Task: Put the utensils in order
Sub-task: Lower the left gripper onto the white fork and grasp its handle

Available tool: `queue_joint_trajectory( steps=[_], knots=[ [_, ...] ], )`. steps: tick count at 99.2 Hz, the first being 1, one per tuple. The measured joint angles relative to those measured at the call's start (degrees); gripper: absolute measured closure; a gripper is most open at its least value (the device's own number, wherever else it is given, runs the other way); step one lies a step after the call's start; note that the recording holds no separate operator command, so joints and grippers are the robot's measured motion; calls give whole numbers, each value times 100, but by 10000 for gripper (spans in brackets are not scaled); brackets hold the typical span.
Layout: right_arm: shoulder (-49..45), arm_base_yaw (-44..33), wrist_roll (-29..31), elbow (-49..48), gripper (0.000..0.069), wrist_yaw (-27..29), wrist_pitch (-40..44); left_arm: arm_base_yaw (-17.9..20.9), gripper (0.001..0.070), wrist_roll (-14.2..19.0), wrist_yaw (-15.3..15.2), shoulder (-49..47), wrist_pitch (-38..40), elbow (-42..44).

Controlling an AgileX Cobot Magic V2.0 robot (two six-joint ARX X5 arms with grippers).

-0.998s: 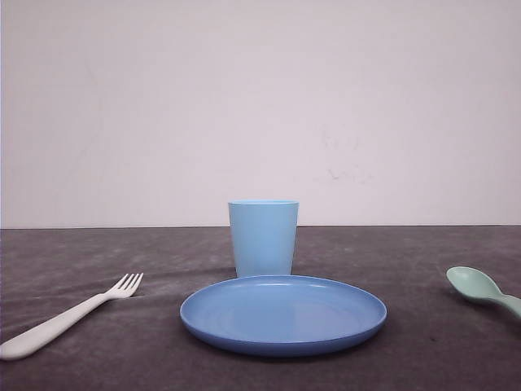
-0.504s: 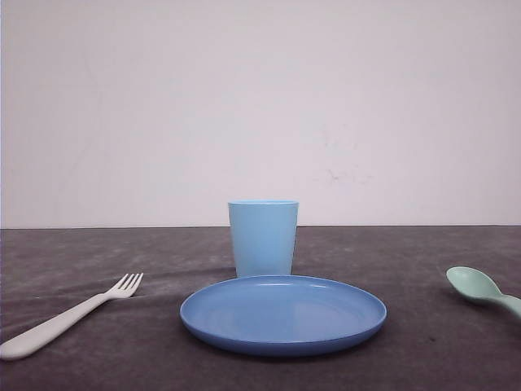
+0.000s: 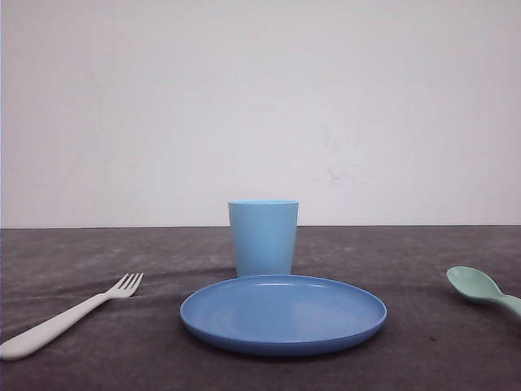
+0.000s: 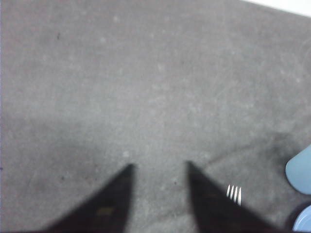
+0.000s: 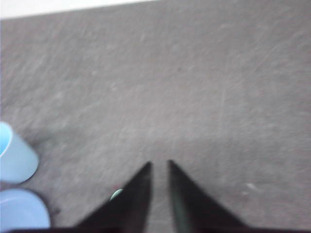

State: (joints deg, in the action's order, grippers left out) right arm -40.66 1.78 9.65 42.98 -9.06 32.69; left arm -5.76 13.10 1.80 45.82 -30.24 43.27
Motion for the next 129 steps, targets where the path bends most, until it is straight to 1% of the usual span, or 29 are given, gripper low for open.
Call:
queue_joint_trajectory(
  steps=[4, 8, 13, 21, 28, 43, 51, 68, 80, 88, 103, 129],
  knots=[
    [-20, 22, 0, 0, 397, 0, 15, -28, 357, -2, 17, 57, -24, 0],
    [-42, 46, 0, 0, 350, 0, 33, -74, 305, -2, 61, 120, -52, 0],
    [-57, 57, 0, 0, 321, 0, 59, -144, 272, 0, 157, 190, -96, 0],
    [-63, 74, -2, 0, 303, 0, 76, -297, 254, 39, 251, 286, -149, 0],
    [-63, 74, -2, 0, 298, 0, 76, -483, 257, 103, 254, 385, -177, 0],
    [-63, 74, -2, 0, 296, 0, 76, -1038, 310, 295, 210, 748, -146, -42],
    [-74, 74, -2, 0, 296, 0, 79, -1384, 317, 444, 24, 1003, -109, -127],
    [-138, 74, -2, 0, 296, 0, 87, -2184, 319, 758, -505, 1731, 68, -177],
    [-153, 74, -2, 0, 296, 2, 101, -2632, 319, 966, -651, 2210, 352, -177],
    [-160, 74, -2, 0, 296, 2, 103, -2863, 319, 1095, -769, 2514, 538, -177],
    [-160, 74, -2, 0, 296, 2, 107, -3086, 319, 1276, -922, 2975, 782, -177],
    [-160, 74, -11, 0, 296, 2, 120, -3104, 319, 1539, -960, 3541, 992, -177]
  ],
)
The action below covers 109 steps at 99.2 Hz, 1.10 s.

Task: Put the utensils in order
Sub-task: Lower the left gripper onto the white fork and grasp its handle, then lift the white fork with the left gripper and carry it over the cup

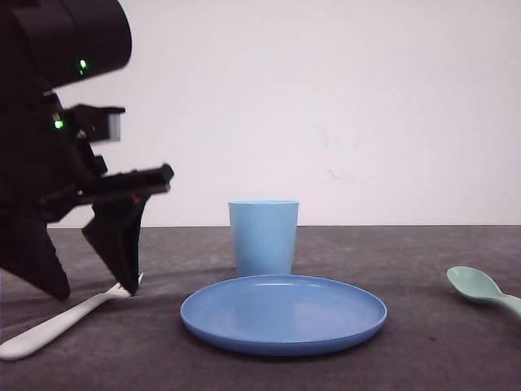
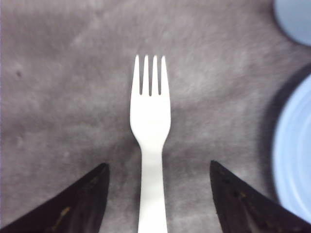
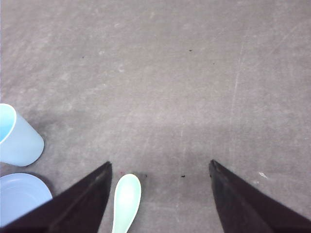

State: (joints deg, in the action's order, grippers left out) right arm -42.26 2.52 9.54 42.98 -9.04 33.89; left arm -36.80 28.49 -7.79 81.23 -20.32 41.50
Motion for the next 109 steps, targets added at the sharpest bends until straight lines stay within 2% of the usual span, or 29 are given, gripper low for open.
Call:
queue_joint_trajectory(
  steps=[20, 25, 38, 47, 63, 81, 95, 109],
  knots=[
    [0, 0, -15, 0, 296, 0, 15, 0, 340, 101, -31, 160, 46, 0],
    [0, 0, -15, 0, 296, 0, 17, 0, 389, 118, -68, 175, 46, 0],
    [0, 0, -17, 0, 296, 0, 17, 0, 577, 140, -87, 208, 63, 0],
    [0, 0, -17, 0, 296, 0, 17, -22, 631, 166, -87, 210, 66, 0],
    [0, 0, -17, 0, 296, 0, 17, -42, 661, 175, -90, 210, 83, 0],
    [0, 0, -17, 0, 296, 0, 17, -74, 664, 173, -122, -11, 238, 0],
    [0, 0, -17, 0, 296, 0, 17, -173, 664, 42, -437, -767, 977, 0],
    [0, 0, -17, 0, 296, 2, -9, -358, 664, -330, -870, -1259, 2070, 0]
  ],
)
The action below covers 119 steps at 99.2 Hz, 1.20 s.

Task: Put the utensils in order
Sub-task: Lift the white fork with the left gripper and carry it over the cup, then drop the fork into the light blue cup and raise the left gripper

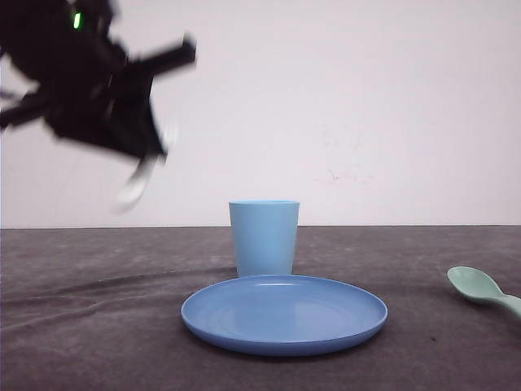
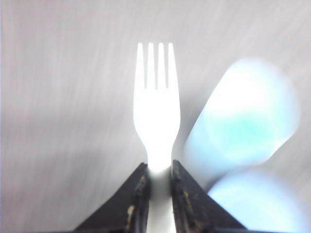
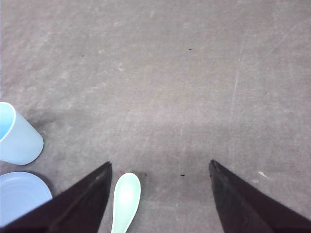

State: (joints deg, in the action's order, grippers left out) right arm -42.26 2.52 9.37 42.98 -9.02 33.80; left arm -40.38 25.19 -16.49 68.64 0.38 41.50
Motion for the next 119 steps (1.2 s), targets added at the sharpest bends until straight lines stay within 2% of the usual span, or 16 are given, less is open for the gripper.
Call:
queue_joint_trajectory(
  steps=[15, 33, 52, 66, 76, 119],
  knots=[
    [-2, 0, 0, 0, 296, 7, -122, -120, 664, -595, -24, 79, 1327, 0],
    [-4, 0, 0, 0, 296, 13, -350, -188, 664, -1226, -17, 671, 2861, 0],
    [-7, 0, -2, 0, 296, 168, -442, -190, 664, -1537, 4, 1429, 4306, 7],
    [-4, 0, -15, 0, 296, 299, -446, -190, 664, -1620, 136, 2048, 4765, 98],
    [-7, 0, -44, 0, 296, 323, -446, -192, 664, -1652, 282, 2455, 4787, 345],
    [-7, 0, -184, 0, 296, 409, -446, -214, 664, -1637, 293, 3462, 4645, 645]
  ],
)
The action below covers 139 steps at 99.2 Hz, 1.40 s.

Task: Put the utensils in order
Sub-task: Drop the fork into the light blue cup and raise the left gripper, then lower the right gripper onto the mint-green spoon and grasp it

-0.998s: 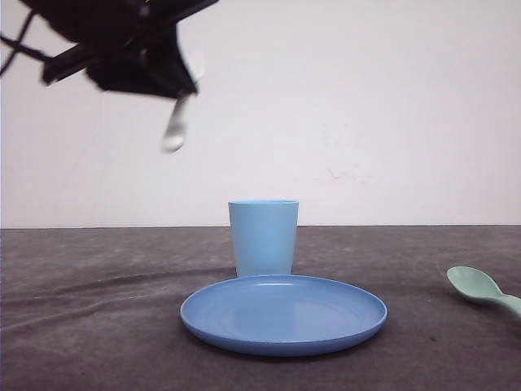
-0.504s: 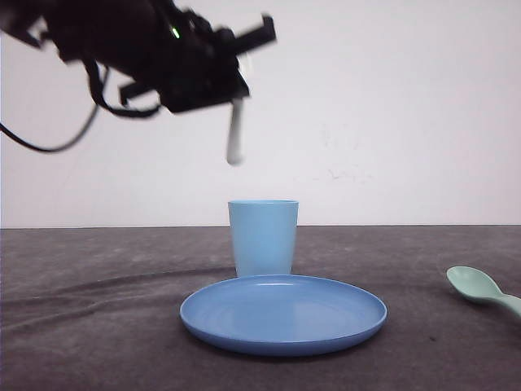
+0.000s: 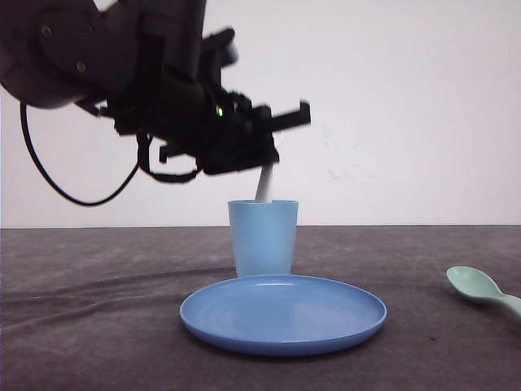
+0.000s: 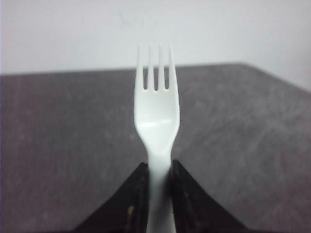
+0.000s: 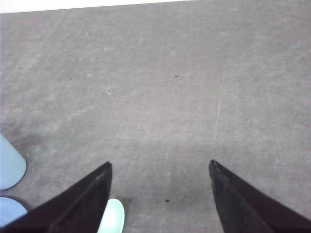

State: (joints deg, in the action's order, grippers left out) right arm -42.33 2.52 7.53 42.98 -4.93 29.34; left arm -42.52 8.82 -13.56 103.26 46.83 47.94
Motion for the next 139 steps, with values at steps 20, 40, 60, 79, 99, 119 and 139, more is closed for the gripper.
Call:
queue_joint_trajectory(
  steps=[20, 40, 60, 79, 99, 119, 139],
  knots=[
    [0, 0, -24, 0, 296, 39, 0, 0, 664, 68, 0, 61, -13, 0],
    [-76, 4, -24, 0, 296, 39, 22, 0, 557, 90, 0, 55, -33, 0],
    [-251, 48, -20, 0, 296, 17, 236, 0, 479, 90, 0, -297, -557, 0],
    [-494, 330, 164, 0, 296, -153, 741, -28, 476, 90, -2, -1235, -1589, 0],
    [-977, 905, 533, 0, 296, -151, 1283, -166, 476, 90, -2, -2573, -3051, 0],
    [-1611, 1526, 796, 0, 296, 98, 1401, -354, 476, 101, -4, -3912, -4850, 0],
    [-2282, 1987, 1019, 0, 296, 474, 1399, -479, 476, 179, -2, -4809, -6166, 0]
  ],
)
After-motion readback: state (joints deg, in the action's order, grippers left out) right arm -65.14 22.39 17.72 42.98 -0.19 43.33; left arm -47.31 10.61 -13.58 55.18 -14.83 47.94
